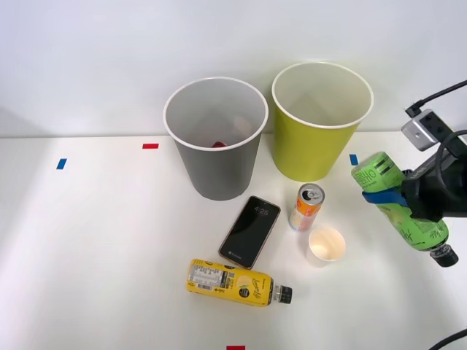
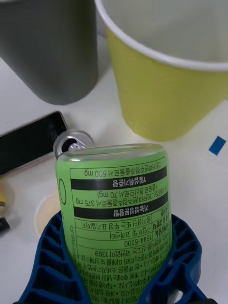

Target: Put cans in the gray bin, plastic bottles in the light green bin

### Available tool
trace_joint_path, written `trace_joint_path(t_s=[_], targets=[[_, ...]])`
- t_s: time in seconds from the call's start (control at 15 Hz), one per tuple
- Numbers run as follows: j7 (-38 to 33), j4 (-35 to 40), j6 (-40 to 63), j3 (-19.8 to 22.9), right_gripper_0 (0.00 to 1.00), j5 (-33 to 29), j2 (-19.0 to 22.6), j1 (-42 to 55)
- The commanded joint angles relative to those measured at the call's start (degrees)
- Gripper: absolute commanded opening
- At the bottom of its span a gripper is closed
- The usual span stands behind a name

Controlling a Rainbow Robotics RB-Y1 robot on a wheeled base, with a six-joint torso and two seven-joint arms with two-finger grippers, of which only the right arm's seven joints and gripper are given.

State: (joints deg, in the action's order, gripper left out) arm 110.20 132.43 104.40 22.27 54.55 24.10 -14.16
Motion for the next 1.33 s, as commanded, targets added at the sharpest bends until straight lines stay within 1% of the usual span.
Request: trace_joint_path(t_s=[0.07, 0.2, 0.53, 0.6, 0.73, 0.8, 1.07, 1.13, 1.27, 1.33], targets=[[-0.78, 1.16, -12.82, 1.02, 0.00, 8.64, -0.54, 2.12], [-1.04, 1.16, -21.87, 1.11, 0.00, 12.34, -2.65, 2.21], [-1.57, 1.07, -35.50, 0.40, 0.00, 13.83, -6.43, 0.27], [-1.92, 0.99, -37.78, -0.04, 0.00, 13.04, -7.13, -0.52], [-2.89, -0.77, -40.86, -2.41, 0.00, 6.80, -8.10, -4.03], [-3.24, -3.58, -42.62, -3.02, 0.00, 4.16, -9.33, -6.84], [-3.15, -15.98, -47.54, -3.90, 0.00, -1.90, -9.77, -15.98], [-3.15, -18.00, -48.94, -4.96, 0.00, -2.78, -9.59, -16.78], [-3.42, -23.36, -55.45, -9.00, 0.00, -7.00, -8.89, -18.01], [-3.50, -25.73, -57.91, -10.23, 0.00, -7.44, -8.71, -18.71]])
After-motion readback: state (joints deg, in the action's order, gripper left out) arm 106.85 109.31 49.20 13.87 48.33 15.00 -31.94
